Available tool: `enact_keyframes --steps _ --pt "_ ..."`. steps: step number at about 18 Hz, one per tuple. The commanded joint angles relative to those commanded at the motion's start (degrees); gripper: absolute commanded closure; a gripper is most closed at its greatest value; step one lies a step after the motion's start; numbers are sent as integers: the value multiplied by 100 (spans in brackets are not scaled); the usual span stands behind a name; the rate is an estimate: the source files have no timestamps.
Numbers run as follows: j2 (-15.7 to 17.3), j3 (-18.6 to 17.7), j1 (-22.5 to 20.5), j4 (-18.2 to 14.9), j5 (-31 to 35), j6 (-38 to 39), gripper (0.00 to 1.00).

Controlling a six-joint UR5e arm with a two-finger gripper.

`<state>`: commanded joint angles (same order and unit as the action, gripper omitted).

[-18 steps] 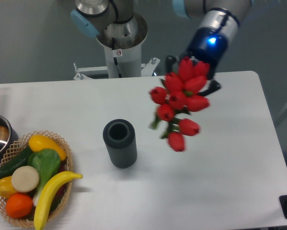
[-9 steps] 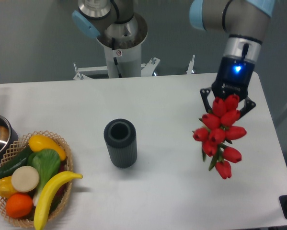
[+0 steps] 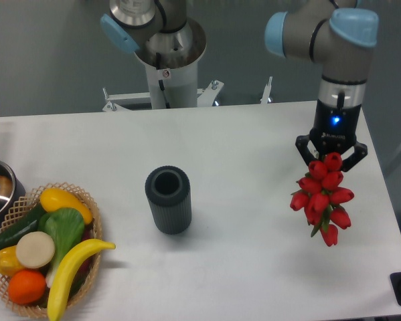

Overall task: Pick up the flowers from the vase
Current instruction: 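Carry the tulip bunch away from the vase and hold it aloft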

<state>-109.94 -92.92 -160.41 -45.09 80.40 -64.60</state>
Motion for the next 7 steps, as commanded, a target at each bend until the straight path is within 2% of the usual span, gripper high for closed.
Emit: enact_keyframes --steps 2,7 --pt "-176 177 176 -26 457 -9 99" --pt "-265 160 195 -176 748 -9 100"
